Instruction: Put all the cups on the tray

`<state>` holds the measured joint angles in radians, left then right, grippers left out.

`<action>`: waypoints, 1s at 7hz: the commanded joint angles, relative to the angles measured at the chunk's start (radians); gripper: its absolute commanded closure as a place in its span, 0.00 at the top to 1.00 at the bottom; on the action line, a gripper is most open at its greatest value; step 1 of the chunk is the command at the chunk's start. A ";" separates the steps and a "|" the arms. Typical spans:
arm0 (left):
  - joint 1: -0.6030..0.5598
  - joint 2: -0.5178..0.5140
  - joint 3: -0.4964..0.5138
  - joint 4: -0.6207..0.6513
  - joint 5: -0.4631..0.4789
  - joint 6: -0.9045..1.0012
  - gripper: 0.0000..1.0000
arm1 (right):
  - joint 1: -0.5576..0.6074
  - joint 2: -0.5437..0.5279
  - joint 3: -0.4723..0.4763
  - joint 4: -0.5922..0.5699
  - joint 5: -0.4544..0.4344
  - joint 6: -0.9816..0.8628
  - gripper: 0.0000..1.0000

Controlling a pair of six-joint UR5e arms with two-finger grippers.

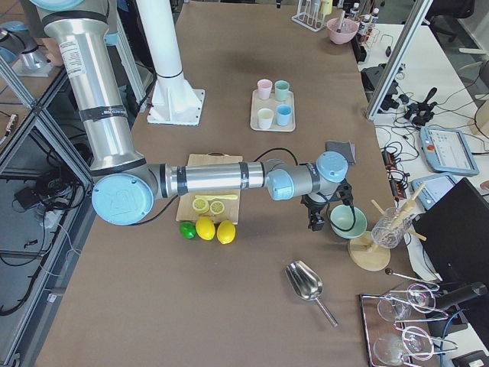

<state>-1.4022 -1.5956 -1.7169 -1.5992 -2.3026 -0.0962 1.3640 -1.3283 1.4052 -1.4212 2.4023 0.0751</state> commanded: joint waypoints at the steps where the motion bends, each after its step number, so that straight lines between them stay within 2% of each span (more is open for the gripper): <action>1: 0.000 0.000 0.005 0.001 0.003 0.001 0.98 | 0.003 0.000 0.006 0.001 0.004 0.000 1.00; 7: 0.000 0.000 -0.007 0.001 0.011 0.003 0.98 | 0.012 0.001 0.009 -0.002 0.009 0.002 1.00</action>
<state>-1.3997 -1.5958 -1.7132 -1.5972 -2.2931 -0.0912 1.3750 -1.3268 1.4170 -1.4224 2.4104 0.0766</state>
